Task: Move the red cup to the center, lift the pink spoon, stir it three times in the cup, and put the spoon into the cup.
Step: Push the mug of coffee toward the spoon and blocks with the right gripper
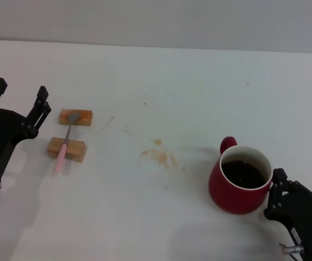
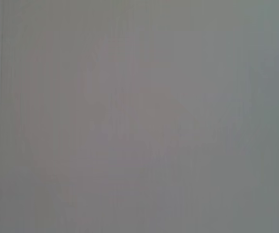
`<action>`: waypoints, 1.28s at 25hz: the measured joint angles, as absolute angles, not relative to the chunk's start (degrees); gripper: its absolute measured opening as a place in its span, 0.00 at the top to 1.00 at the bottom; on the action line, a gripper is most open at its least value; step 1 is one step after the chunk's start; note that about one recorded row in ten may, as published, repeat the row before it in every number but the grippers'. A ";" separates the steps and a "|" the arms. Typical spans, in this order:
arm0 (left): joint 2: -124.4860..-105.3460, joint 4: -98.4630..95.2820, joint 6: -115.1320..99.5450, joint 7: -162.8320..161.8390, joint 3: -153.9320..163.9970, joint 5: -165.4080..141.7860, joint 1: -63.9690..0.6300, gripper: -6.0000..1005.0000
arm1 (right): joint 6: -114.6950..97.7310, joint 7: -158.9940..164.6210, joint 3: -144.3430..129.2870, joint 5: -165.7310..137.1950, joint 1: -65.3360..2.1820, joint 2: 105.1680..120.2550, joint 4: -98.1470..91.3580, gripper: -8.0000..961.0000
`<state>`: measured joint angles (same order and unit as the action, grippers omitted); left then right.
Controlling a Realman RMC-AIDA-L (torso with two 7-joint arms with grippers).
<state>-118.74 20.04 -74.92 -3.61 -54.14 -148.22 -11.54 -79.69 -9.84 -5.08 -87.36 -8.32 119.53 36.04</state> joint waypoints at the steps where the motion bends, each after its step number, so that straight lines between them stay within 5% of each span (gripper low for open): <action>1: -118.74 20.04 -74.97 -3.59 -54.14 -148.23 -11.54 0.17 | -79.53 -9.84 -5.06 -87.36 -8.48 119.54 35.95 0.99; 32: -118.67 19.77 -75.06 -3.51 -54.14 -148.09 -10.75 0.17 | -76.64 -9.84 -4.56 -87.37 -12.94 119.58 35.96 0.99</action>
